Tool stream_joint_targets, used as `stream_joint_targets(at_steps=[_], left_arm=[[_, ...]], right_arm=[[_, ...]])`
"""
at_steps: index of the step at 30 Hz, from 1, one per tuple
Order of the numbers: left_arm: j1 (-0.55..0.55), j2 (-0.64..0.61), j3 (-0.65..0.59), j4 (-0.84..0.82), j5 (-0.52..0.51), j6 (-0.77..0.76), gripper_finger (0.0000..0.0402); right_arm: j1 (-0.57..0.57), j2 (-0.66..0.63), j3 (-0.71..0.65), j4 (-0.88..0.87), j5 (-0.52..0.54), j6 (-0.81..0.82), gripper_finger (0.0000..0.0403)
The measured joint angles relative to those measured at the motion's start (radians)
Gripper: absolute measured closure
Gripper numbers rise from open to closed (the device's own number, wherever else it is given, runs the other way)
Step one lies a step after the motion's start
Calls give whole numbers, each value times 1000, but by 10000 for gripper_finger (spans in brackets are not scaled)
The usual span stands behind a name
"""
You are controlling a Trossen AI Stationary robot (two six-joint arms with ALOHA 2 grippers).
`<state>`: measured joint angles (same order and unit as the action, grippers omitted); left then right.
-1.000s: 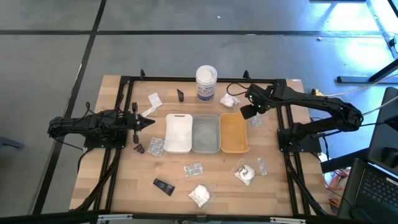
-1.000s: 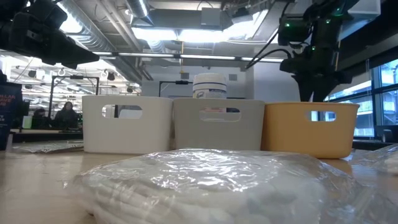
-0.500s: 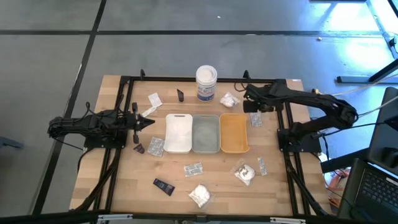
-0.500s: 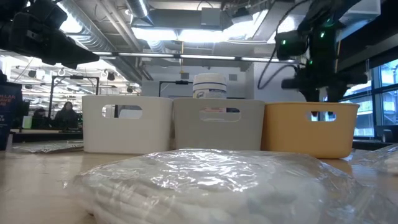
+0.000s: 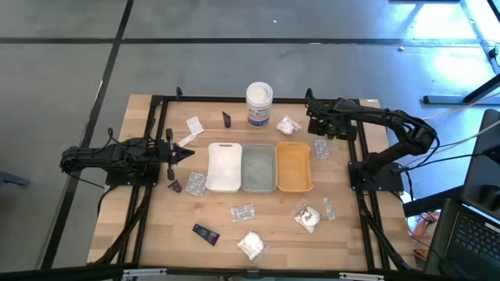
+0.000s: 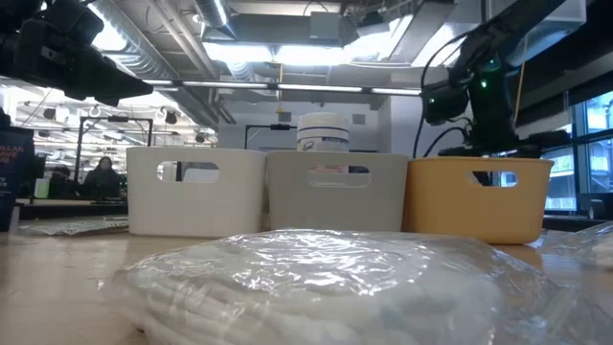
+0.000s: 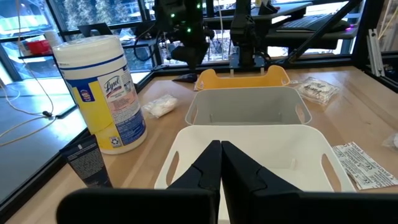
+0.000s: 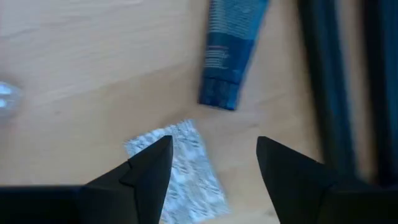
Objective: Pick & Place Travel size toiletries
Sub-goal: Put the black shave cream into the yellow bin
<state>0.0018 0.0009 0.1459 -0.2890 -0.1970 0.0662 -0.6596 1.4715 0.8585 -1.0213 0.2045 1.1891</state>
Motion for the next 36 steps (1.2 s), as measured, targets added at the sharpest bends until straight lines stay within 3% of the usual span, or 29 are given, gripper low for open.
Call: stream_joint_targets(at_steps=[4, 8, 16, 23, 36], left_arm=[[0, 0, 0, 0, 1, 0, 398], [0, 0, 0, 0, 0, 0, 398], [0, 0, 0, 0, -2, 0, 398], [0, 0, 0, 0, -2, 0, 398], [0, 0, 0, 0, -1, 0, 398]], right_arm=[[-62, 0, -83, 127, -40, -24, 175], [-128, 0, -119, 136, -45, -45, 177], [-175, 0, -154, 298, -34, -68, 164], [-203, -4, -232, 417, 6, -27, 183], [-210, -3, -239, 405, -14, -119, 223]])
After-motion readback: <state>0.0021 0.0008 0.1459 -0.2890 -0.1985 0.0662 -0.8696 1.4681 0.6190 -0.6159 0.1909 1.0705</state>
